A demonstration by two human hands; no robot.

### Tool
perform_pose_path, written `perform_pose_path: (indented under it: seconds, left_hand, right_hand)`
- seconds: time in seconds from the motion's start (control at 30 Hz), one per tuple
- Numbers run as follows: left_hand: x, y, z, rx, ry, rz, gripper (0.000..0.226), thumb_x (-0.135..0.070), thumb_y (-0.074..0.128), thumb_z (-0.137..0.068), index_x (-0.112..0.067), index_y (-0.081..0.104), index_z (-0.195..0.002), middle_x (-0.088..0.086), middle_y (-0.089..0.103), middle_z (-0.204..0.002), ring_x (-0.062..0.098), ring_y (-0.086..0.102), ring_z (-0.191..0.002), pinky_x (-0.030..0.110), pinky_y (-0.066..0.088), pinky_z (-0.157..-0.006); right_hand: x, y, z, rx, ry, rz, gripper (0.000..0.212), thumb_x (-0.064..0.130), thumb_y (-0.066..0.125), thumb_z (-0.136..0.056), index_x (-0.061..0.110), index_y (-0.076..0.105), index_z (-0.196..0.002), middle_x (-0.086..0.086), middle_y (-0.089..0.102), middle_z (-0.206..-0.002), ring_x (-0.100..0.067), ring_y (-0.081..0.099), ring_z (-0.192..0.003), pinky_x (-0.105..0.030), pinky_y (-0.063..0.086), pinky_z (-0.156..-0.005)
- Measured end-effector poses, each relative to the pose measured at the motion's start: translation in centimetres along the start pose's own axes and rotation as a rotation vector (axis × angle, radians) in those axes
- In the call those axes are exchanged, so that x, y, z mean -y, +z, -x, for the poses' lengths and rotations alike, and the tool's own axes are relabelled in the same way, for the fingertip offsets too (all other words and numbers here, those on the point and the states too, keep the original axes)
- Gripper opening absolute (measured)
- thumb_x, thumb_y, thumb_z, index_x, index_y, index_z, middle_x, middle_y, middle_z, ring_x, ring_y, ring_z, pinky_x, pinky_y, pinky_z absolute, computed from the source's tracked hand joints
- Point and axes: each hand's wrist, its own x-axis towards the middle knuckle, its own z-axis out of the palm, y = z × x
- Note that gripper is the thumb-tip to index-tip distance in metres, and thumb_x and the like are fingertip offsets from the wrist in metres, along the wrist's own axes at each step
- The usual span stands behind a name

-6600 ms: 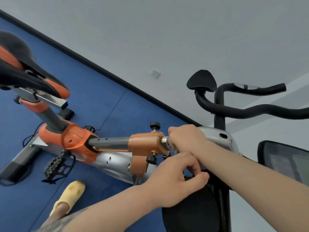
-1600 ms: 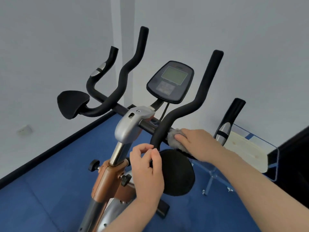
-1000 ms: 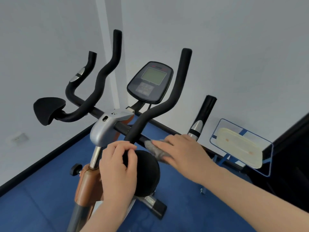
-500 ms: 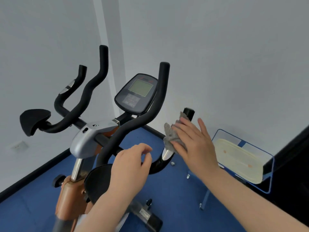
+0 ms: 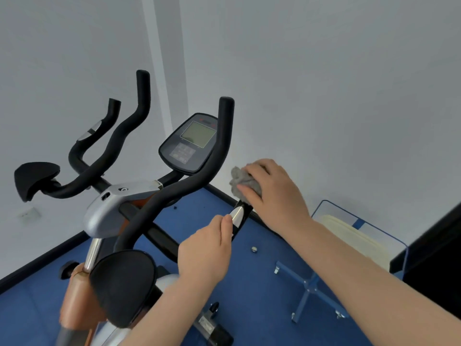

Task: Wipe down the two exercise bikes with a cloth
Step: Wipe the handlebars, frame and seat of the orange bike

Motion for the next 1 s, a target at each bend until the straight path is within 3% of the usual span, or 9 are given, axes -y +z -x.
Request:
perform_pose_path:
  seconds: [0.13,0.27,0.43,0.5,0.57,0.63,0.73,0.9,1.0]
  left_hand:
    - [-0.4,0.2,0.5,-0.105,0.048,-0.150,0.021,-0.009,0.064,-0.085,-0.018,0.049,-0.096,-0.005,0.016,-0.060,0.014,0.019,-0.040,0.023,0.009,-0.039]
    - [-0.3,0.5,0.5,-0.131,-0.027,-0.136,0.024,-0.014,0.055,-0.096,-0.022,0.037,-0.082,-0.011,0.021,-0.052,0.018,0.032,-0.037,0.024,0.017,-0.038]
    - [-0.3,1.0,0.3,-0.192,-0.060,-0.067,0.030,-0.019,0.055,-0.098,-0.023,0.035,-0.076,-0.005,0.030,-0.044,0.021,0.041,-0.032,0.026,0.027,-0.035]
    - [-0.2,1.3,0.2,-0.219,-0.068,-0.064,0.028,-0.023,0.051,-0.100,-0.023,0.037,-0.075,-0.004,0.034,-0.043,0.023,0.045,-0.033,0.026,0.027,-0.036]
    - [-0.4,1.3,0.4,-0.289,-0.040,-0.001,0.024,-0.017,0.058,-0.096,-0.018,0.047,-0.074,-0.011,0.026,-0.044,0.022,0.042,-0.031,0.022,0.022,-0.037]
    - [-0.4,1.5,0.6,-0.374,-0.020,0.103,0.028,-0.024,0.046,-0.099,-0.015,0.054,-0.073,-0.015,0.030,-0.048,0.018,0.041,-0.034,0.024,0.023,-0.037]
    - [0.0,1.7,1.0,-0.440,-0.009,0.231,0.045,-0.036,0.024,-0.100,-0.022,0.063,-0.082,-0.011,0.056,-0.063,0.009,0.052,-0.051,0.024,0.034,-0.046]
    - [0.8,2.2,1.1,-0.462,-0.144,0.367,0.030,-0.033,0.034,-0.099,-0.032,0.062,-0.088,-0.020,0.059,-0.076,-0.001,0.054,-0.086,0.014,0.033,-0.057]
    - [0.5,2.3,1.1,-0.467,-0.163,0.371,0.025,-0.028,0.041,-0.099,-0.032,0.060,-0.083,-0.017,0.059,-0.072,0.002,0.055,-0.083,0.017,0.036,-0.055]
  right_hand:
    - [-1.0,1.0,-0.6,-0.084,0.135,-0.284,0.025,0.038,0.058,-0.093,0.022,0.062,-0.112,0.006,0.058,-0.105,-0.008,0.057,-0.091,-0.026,0.047,-0.081]
    - [1.2,3.0,1.4,-0.246,0.265,-0.521,0.028,0.029,0.057,-0.095,0.025,0.059,-0.123,0.010,0.054,-0.122,0.006,0.051,-0.106,-0.006,0.038,-0.089]
    - [-2.0,0.6,-0.8,0.018,-0.057,-0.148,0.029,0.034,0.058,-0.095,0.014,0.066,-0.114,0.006,0.059,-0.118,-0.013,0.059,-0.098,-0.027,0.048,-0.085]
    - [-2.1,0.4,-0.8,-0.010,0.039,-0.386,0.023,0.033,0.058,-0.095,0.015,0.067,-0.106,0.008,0.063,-0.108,-0.006,0.060,-0.095,-0.022,0.046,-0.083]
    - [-0.2,2.0,0.6,-0.223,0.280,-0.737,0.020,0.028,0.057,-0.097,0.023,0.065,-0.115,0.013,0.065,-0.112,0.004,0.058,-0.103,-0.014,0.043,-0.088]
    - [2.7,4.5,2.7,-0.376,0.471,-0.938,0.037,0.028,0.052,-0.099,0.036,0.049,-0.135,0.017,0.056,-0.133,0.005,0.050,-0.121,-0.016,0.041,-0.100]
    - [4.6,6.3,4.7,-0.373,0.589,-1.038,0.048,0.035,0.048,-0.100,0.040,0.034,-0.146,0.017,0.049,-0.141,0.004,0.047,-0.126,-0.025,0.042,-0.106]
    - [2.2,4.6,1.8,-0.414,0.557,-1.047,0.029,0.033,0.045,-0.101,0.023,0.052,-0.127,0.010,0.063,-0.113,0.001,0.060,-0.102,-0.025,0.051,-0.091]
    - [4.3,5.5,2.8,-0.430,0.590,-1.046,0.040,0.036,0.043,-0.100,0.024,0.044,-0.138,0.006,0.056,-0.132,-0.006,0.053,-0.121,-0.035,0.046,-0.103]
